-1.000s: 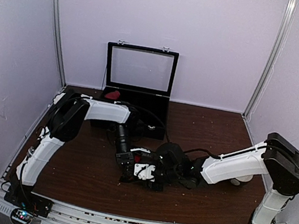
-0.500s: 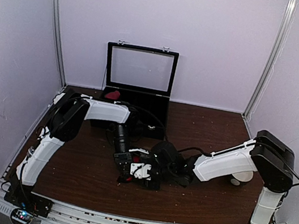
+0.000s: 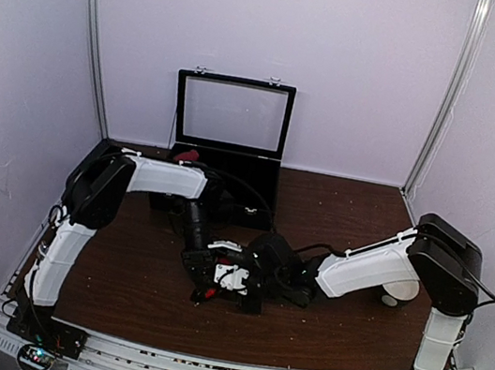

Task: Roll the socks
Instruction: Roll the sock at the center of the board.

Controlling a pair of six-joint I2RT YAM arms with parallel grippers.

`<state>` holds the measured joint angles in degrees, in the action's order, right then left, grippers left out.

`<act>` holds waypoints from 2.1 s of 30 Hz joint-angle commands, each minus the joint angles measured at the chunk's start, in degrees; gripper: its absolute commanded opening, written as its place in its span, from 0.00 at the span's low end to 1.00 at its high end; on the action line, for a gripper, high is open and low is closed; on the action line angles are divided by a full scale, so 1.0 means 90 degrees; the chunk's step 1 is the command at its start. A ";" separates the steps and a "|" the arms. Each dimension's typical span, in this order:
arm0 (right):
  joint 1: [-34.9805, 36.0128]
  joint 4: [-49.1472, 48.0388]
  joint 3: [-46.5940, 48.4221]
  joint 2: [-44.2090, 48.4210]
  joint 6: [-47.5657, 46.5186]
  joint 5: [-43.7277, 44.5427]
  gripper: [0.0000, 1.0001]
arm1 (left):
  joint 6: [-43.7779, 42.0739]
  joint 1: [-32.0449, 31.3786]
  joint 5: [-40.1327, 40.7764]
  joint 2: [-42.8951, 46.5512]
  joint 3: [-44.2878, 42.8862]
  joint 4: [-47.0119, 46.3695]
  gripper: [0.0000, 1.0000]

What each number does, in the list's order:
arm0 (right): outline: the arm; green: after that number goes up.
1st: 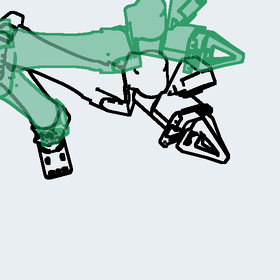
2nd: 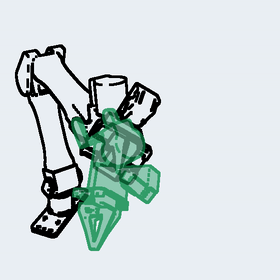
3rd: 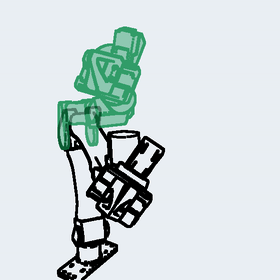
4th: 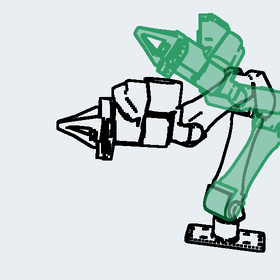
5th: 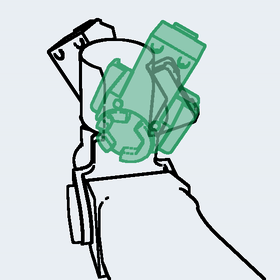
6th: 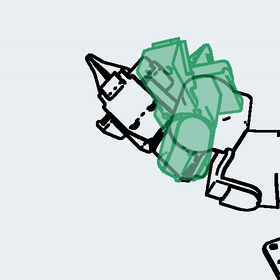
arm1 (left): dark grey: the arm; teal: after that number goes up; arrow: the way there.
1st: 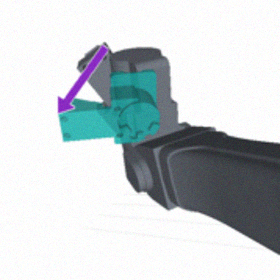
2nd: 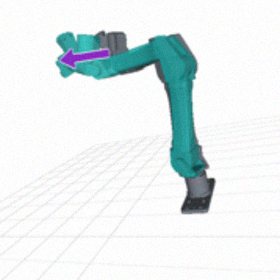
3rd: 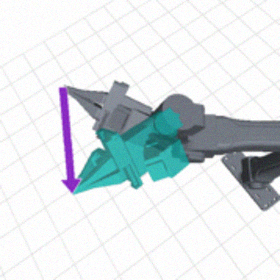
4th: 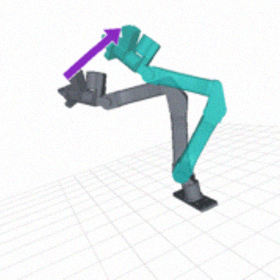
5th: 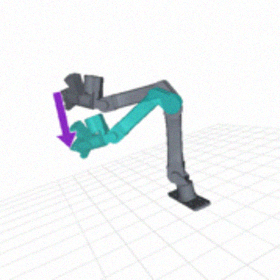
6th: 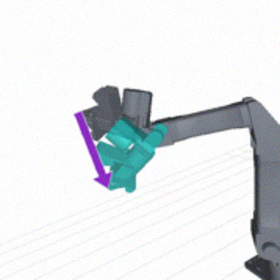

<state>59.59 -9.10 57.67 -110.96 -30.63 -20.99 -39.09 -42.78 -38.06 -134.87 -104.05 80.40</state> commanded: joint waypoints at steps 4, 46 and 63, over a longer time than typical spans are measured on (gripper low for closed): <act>-0.0067 0.0815 -0.0171 -0.0311 0.1880 -0.0710 0.00 | 0.0536 0.0222 0.1108 0.1938 0.1177 -0.2210 0.37; -0.1364 0.1692 0.0266 -0.1685 0.5181 -0.2630 0.00 | -0.0420 -0.0810 0.2938 0.2317 0.2927 -0.4215 0.35; -0.1386 0.1652 0.0406 -0.1851 0.5411 -0.2647 0.00 | -0.0405 -0.0988 0.2464 0.2931 0.2911 -0.4168 0.61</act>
<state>47.42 -7.29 64.53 -121.27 17.41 -55.07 -42.78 -51.48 -18.22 -106.52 -78.15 47.13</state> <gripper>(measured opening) 0.062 0.610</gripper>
